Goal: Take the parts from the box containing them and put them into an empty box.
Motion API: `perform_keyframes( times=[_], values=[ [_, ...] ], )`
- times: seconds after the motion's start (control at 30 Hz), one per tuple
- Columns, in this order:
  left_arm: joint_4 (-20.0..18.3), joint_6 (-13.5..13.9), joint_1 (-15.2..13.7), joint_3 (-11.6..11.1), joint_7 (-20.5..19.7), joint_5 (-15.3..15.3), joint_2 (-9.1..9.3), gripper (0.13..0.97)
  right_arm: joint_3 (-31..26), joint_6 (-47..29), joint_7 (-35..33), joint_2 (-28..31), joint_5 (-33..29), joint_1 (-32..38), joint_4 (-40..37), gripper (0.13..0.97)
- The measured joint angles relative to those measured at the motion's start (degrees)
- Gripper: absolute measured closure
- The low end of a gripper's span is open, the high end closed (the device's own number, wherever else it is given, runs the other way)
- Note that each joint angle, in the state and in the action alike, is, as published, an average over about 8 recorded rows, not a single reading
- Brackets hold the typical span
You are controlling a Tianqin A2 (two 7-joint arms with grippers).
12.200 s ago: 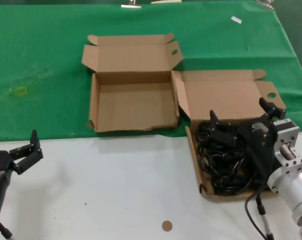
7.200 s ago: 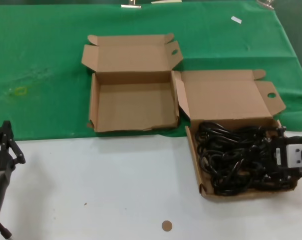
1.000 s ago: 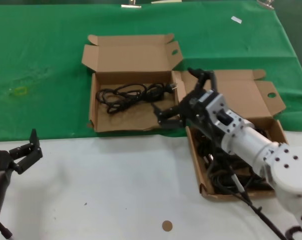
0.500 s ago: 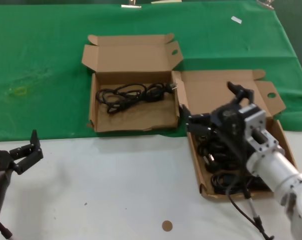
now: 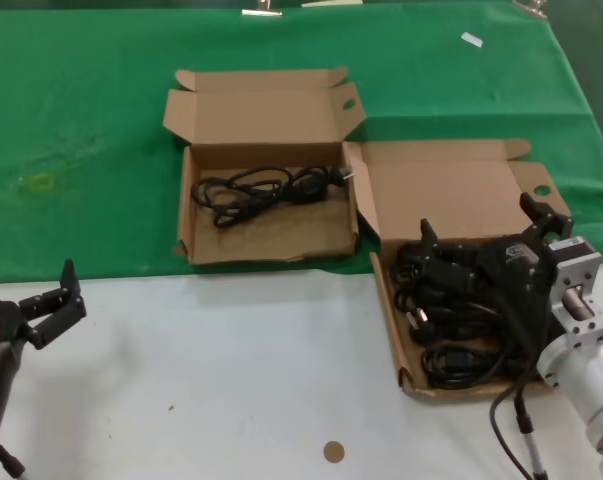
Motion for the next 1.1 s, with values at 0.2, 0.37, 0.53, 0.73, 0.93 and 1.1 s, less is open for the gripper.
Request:
perform_keyframes(
  times=[0.2, 0.37, 0.53, 0.73, 0.93, 1.1],
  values=[
    [0.0, 0.0, 0.0, 0.0, 0.0, 0.0, 0.0, 0.132, 0.07, 0.1, 0.02, 0.0, 0.08, -0.14, 0.09, 0.129],
    [0.0, 0.0, 0.0, 0.0, 0.0, 0.0, 0.0, 0.132, 0.07, 0.1, 0.02, 0.0, 0.09, -0.14, 0.09, 0.129],
    [0.0, 0.0, 0.0, 0.0, 0.0, 0.0, 0.0, 0.132, 0.07, 0.1, 0.02, 0.0, 0.09, -0.14, 0.09, 0.129],
    [0.0, 0.0, 0.0, 0.0, 0.0, 0.0, 0.0, 0.132, 0.07, 0.1, 0.02, 0.0, 0.09, -0.14, 0.09, 0.129],
    [0.0, 0.0, 0.0, 0.0, 0.0, 0.0, 0.0, 0.132, 0.07, 0.1, 0.02, 0.0, 0.08, -0.14, 0.09, 0.129],
    [0.0, 0.0, 0.0, 0.0, 0.0, 0.0, 0.0, 0.132, 0.07, 0.1, 0.02, 0.0, 0.08, -0.14, 0.09, 0.129]
  ],
)
